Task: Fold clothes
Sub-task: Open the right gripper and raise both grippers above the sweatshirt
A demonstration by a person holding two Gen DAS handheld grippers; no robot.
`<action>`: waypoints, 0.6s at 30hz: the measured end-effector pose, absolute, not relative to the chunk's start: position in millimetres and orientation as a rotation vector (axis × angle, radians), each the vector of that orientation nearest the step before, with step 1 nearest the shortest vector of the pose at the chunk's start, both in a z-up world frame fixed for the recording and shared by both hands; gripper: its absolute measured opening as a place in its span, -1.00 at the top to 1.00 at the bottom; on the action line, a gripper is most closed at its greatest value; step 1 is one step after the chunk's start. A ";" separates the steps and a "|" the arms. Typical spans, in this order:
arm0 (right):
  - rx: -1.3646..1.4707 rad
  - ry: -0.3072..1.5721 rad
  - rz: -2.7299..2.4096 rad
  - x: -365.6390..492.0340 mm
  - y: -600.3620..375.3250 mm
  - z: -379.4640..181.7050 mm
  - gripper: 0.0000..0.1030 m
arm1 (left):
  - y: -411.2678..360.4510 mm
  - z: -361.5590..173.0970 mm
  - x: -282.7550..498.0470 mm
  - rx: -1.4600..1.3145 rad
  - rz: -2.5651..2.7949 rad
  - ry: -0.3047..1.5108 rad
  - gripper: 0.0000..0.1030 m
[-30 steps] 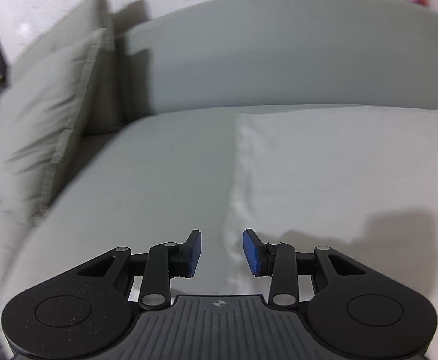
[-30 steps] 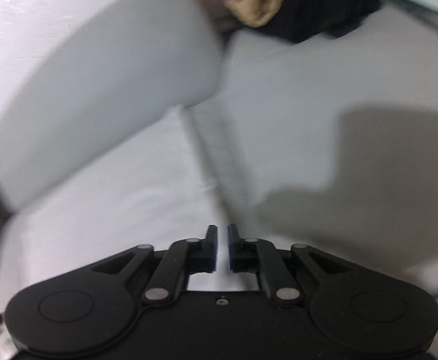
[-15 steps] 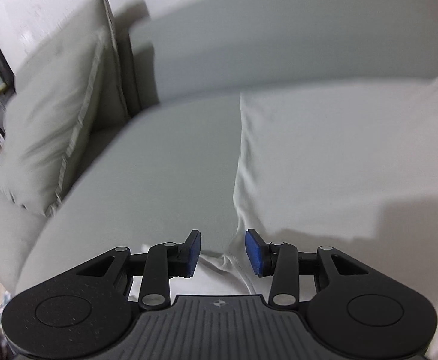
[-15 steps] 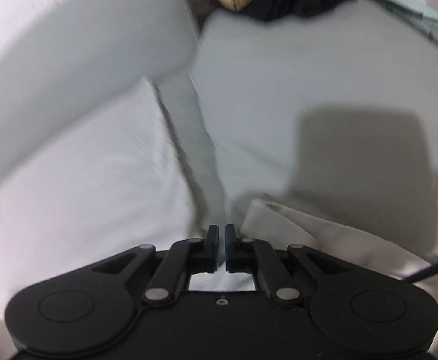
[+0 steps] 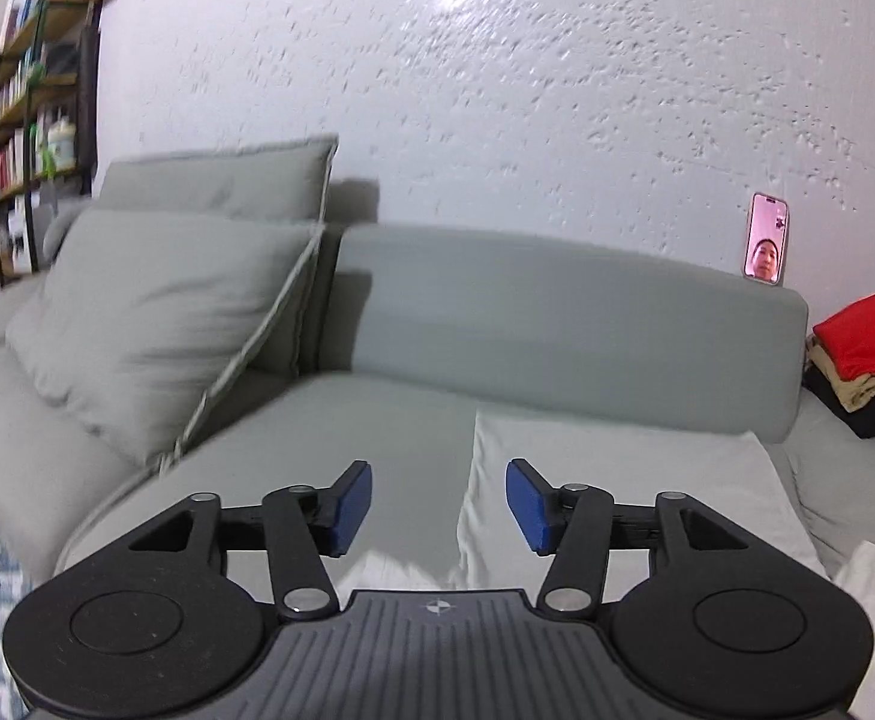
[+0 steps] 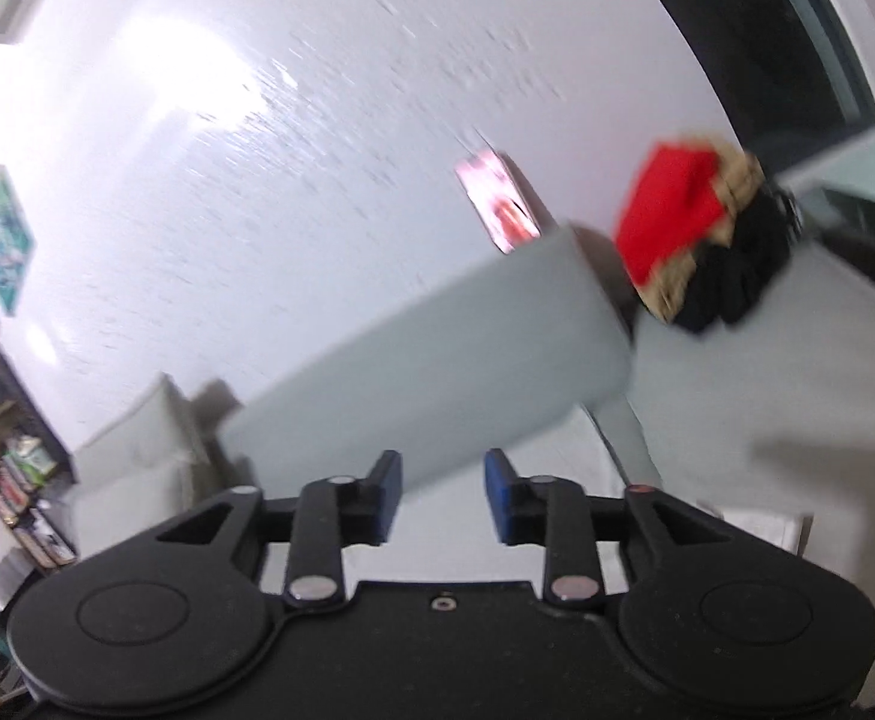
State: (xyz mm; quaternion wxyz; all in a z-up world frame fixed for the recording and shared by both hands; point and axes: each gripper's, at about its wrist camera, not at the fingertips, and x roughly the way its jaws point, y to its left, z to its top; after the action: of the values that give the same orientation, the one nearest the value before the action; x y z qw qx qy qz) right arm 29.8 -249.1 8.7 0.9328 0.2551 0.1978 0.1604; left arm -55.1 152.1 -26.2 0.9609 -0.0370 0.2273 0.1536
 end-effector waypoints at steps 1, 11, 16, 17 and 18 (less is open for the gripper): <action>0.512 0.402 0.341 24.7 -250.4 11.4 0.26 | 152.0 -30.8 -53.8 -0.076 0.305 0.491 -0.01; 0.388 0.777 0.294 42.6 -202.4 -120.0 0.41 | 95.7 -140.3 -2.8 0.056 0.224 0.787 0.01; 0.290 0.964 0.324 43.2 -177.3 -158.1 0.44 | 62.1 -177.3 -4.8 0.197 0.127 0.873 0.02; 0.251 0.975 0.332 40.0 -174.2 -157.3 0.45 | 56.8 -177.2 -10.0 0.234 0.119 0.878 0.08; 0.212 0.985 0.341 36.8 -171.0 -156.5 0.45 | 51.6 -176.7 -15.3 0.271 0.110 0.881 0.12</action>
State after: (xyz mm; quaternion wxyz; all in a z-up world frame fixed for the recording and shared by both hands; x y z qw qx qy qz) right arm 36.8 -171.0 -156.5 0.8619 0.1009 0.4697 0.1624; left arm -15.3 51.6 -176.7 0.8942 0.1309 0.4249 0.0530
